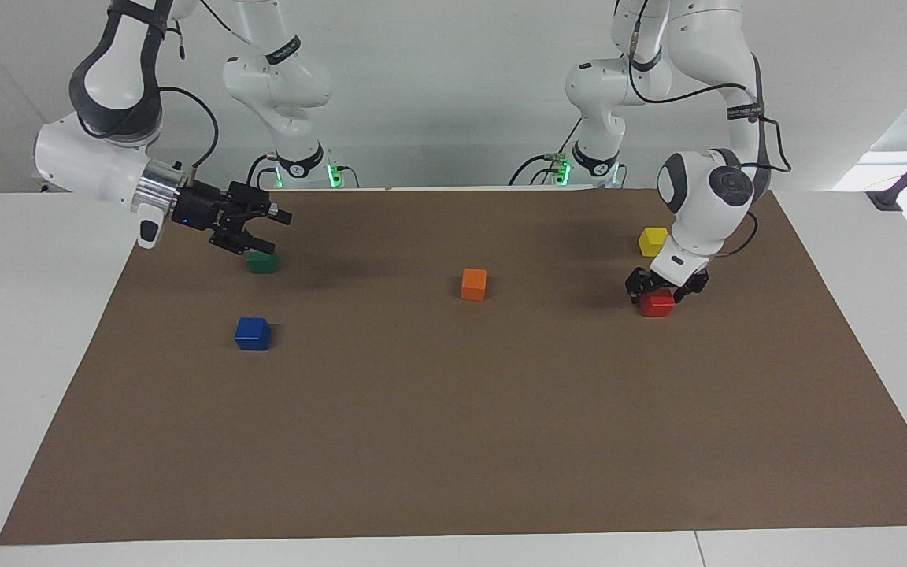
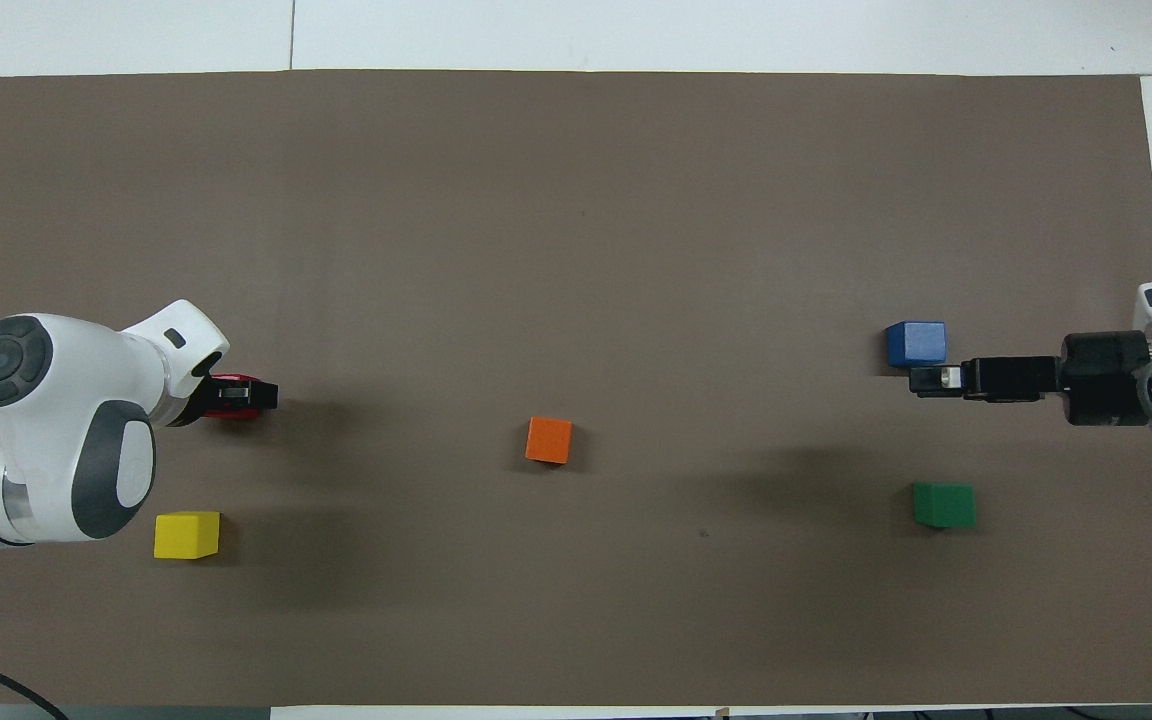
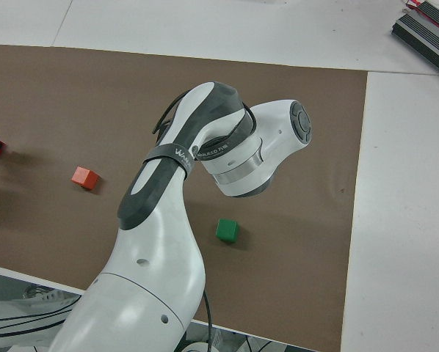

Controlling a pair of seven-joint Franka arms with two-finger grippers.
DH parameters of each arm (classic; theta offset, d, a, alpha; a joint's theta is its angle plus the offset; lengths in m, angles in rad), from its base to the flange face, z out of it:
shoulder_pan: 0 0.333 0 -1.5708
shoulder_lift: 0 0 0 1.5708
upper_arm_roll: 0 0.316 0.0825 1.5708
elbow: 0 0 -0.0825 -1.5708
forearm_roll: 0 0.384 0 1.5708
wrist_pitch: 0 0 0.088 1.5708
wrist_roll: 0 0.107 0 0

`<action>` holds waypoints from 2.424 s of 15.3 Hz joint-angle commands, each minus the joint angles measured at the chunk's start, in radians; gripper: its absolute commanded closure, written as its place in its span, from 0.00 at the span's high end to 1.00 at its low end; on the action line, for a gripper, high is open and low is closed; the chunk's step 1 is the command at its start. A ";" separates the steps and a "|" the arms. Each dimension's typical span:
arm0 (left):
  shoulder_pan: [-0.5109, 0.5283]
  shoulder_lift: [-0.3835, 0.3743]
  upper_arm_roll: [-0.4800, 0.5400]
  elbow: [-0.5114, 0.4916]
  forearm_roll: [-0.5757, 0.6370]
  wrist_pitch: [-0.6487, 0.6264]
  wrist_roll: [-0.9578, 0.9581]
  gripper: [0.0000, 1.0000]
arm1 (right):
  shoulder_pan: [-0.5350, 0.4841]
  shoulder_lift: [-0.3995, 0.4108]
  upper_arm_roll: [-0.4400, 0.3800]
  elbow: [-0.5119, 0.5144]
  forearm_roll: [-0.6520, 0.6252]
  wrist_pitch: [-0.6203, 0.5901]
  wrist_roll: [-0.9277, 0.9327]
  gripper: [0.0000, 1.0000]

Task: Transfer red block to right arm and stack on blue block
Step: 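Lift the red cube with the left gripper while the right gripper approaches, then close the right gripper on the red cube held by the left gripper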

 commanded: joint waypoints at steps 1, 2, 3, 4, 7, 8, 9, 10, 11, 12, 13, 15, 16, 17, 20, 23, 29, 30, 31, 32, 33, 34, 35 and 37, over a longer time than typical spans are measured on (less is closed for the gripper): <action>0.007 -0.011 0.001 -0.011 0.005 -0.001 -0.047 0.04 | -0.003 0.004 0.005 -0.050 0.120 -0.064 -0.087 1.00; 0.006 -0.006 -0.001 0.010 0.003 -0.036 -0.102 0.00 | -0.003 0.020 0.005 -0.050 0.159 -0.103 -0.107 1.00; -0.006 0.004 -0.002 0.060 0.001 -0.092 -0.143 0.00 | -0.002 0.030 0.005 -0.052 0.185 -0.135 -0.118 1.00; -0.017 0.010 -0.005 0.138 -0.002 -0.195 -0.182 0.00 | 0.003 0.031 0.005 -0.058 0.216 -0.160 -0.121 1.00; -0.092 0.014 -0.008 0.382 -0.076 -0.531 -0.411 0.00 | 0.050 0.034 0.007 -0.104 0.396 -0.239 -0.129 1.00; -0.112 0.000 -0.012 0.430 -0.116 -0.599 -0.485 0.00 | 0.065 0.031 0.007 -0.115 0.438 -0.247 -0.138 1.00; -0.129 -0.014 -0.018 0.470 -0.162 -0.648 -0.556 0.00 | 0.081 0.024 0.008 -0.130 0.481 -0.256 -0.141 1.00; -0.140 -0.038 -0.034 0.507 -0.208 -0.699 -0.629 0.00 | 0.102 0.019 0.007 -0.144 0.543 -0.273 -0.141 1.00; -0.143 -0.055 -0.063 0.544 -0.262 -0.739 -0.721 0.00 | 0.121 0.030 0.008 -0.167 0.611 -0.305 -0.169 1.00; -0.143 -0.074 -0.097 0.570 -0.311 -0.755 -0.824 0.00 | 0.145 0.047 0.008 -0.188 0.680 -0.342 -0.218 1.00; -0.143 -0.088 -0.129 0.588 -0.366 -0.758 -0.942 0.00 | 0.165 0.066 0.007 -0.205 0.728 -0.382 -0.247 1.00; -0.143 -0.092 -0.214 0.621 -0.466 -0.753 -1.187 0.00 | 0.176 0.132 0.008 -0.211 0.785 -0.506 -0.313 1.00; -0.143 -0.095 -0.263 0.621 -0.510 -0.738 -1.315 0.00 | 0.178 0.163 0.010 -0.211 0.800 -0.564 -0.325 1.00; -0.143 -0.097 -0.295 0.621 -0.561 -0.714 -1.442 0.00 | 0.187 0.186 0.011 -0.211 0.819 -0.619 -0.328 1.00; -0.145 -0.118 -0.343 0.619 -0.695 -0.654 -1.728 0.00 | 0.240 0.251 0.011 -0.218 0.877 -0.736 -0.361 1.00; -0.148 -0.121 -0.384 0.601 -0.729 -0.502 -1.941 0.00 | 0.269 0.267 0.011 -0.218 0.879 -0.750 -0.353 1.00; -0.267 -0.175 -0.407 0.469 -0.730 -0.278 -2.076 0.00 | 0.348 0.411 0.013 -0.198 0.915 -0.890 -0.417 1.00; -0.278 -0.180 -0.407 0.452 -0.730 -0.270 -2.081 0.00 | 0.349 0.456 0.011 -0.169 0.915 -0.926 -0.424 1.00; -0.283 -0.192 -0.409 0.438 -0.730 -0.267 -2.086 0.00 | 0.352 0.487 0.013 -0.155 0.914 -0.942 -0.440 1.00; -0.284 -0.194 -0.409 0.435 -0.730 -0.267 -2.090 0.00 | 0.371 0.502 0.013 -0.147 0.914 -0.945 -0.463 1.00; -0.287 -0.197 -0.409 0.428 -0.730 -0.265 -2.095 0.00 | 0.388 0.507 0.013 -0.141 0.920 -0.941 -0.474 1.00; -0.293 -0.197 -0.409 0.423 -0.730 -0.255 -2.097 0.00 | 0.392 0.507 0.013 -0.139 0.935 -0.933 -0.474 1.00; -0.295 -0.198 -0.409 0.415 -0.730 -0.236 -2.104 0.00 | 0.397 0.507 0.013 -0.138 0.952 -0.928 -0.476 1.00; -0.315 -0.206 -0.409 0.392 -0.730 -0.181 -2.135 0.00 | 0.424 0.510 0.014 -0.135 0.967 -0.928 -0.502 1.00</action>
